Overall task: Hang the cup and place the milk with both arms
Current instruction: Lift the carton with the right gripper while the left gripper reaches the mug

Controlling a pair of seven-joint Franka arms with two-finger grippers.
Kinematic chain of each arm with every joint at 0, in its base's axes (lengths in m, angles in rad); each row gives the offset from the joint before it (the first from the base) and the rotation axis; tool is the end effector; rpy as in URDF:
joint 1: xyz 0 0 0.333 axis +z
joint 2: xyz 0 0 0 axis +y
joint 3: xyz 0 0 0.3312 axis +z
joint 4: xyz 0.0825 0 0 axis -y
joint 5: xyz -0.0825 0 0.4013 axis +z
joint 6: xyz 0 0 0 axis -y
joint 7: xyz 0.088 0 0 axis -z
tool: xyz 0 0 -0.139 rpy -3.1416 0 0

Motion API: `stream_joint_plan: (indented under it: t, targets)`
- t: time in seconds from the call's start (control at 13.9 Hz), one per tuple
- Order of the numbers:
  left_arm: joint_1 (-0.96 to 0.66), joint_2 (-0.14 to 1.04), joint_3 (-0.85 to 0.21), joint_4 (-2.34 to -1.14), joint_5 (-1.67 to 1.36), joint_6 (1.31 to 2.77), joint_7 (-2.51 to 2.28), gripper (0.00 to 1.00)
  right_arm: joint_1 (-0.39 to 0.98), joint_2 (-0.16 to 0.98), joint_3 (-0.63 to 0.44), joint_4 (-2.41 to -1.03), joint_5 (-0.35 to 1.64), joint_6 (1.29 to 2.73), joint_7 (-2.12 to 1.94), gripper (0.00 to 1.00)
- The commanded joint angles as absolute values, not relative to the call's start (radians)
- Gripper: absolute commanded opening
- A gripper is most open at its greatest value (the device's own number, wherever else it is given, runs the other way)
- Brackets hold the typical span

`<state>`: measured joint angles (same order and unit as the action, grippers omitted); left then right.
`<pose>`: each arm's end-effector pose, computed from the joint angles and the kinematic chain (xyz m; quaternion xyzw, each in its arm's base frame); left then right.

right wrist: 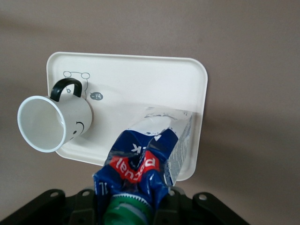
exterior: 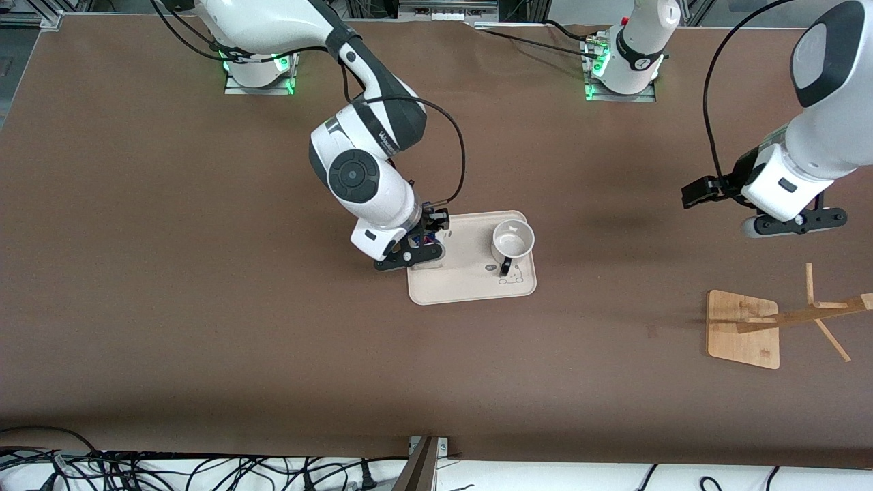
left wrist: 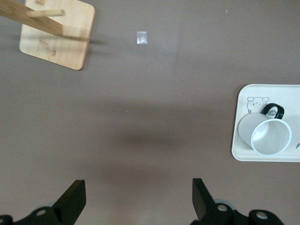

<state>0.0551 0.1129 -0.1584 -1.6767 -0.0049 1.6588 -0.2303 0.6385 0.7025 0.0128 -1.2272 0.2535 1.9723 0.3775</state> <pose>0.5949 -0.0588 0.4978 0.9958 0.0636 -0.0656 0.0004 0.6049 0.4876 0.3367 -0.9885 -0.0872 0.0414 0.1161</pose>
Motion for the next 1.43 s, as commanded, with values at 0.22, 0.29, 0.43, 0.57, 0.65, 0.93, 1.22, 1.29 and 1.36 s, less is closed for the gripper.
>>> stream_joint_plan:
  t: [0.22,0.29,0.43,0.57,0.65,0.93,1.22,1.29,1.36]
  targets:
    - [0.057,0.159,-0.299,-1.677,-0.029,1.683,-0.277,1.0,0.638,0.623,-0.005,-1.236,0.242,1.925,0.367,0.31]
    - [0.057,0.17,-0.325,-1.68,-0.031,1.704,-0.323,1.0,0.637,0.611,-0.012,-1.236,0.242,1.905,0.367,0.31]
    - [0.055,0.195,-0.351,-1.693,-0.067,1.748,-0.405,1.0,0.626,0.577,-0.026,-1.236,0.242,1.873,0.362,0.31]
    - [0.045,0.231,-0.367,-1.727,-0.107,1.833,-0.42,1.0,0.601,0.539,-0.034,-1.236,0.241,1.815,0.336,0.31]
    - [0.026,0.247,-0.371,-1.747,-0.109,1.88,-0.422,1.0,0.591,0.525,-0.04,-1.236,0.241,1.787,0.318,0.31]
    - [-0.069,0.34,-0.371,-1.766,-0.11,2.04,-0.542,1.0,0.513,0.46,-0.049,-1.242,0.236,1.691,0.198,0.32]
    - [-0.215,0.443,-0.368,-1.761,-0.074,2.166,-0.64,1.0,0.463,0.396,-0.084,-1.243,0.169,1.57,0.161,0.32]
    - [-0.23,0.463,-0.368,-1.763,-0.054,2.19,-0.641,1.0,0.437,0.382,-0.084,-1.243,0.157,1.534,0.12,0.32]
    - [-0.241,0.478,-0.368,-1.763,-0.029,2.201,-0.64,1.0,0.407,0.373,-0.09,-1.243,0.152,1.511,0.073,0.32]
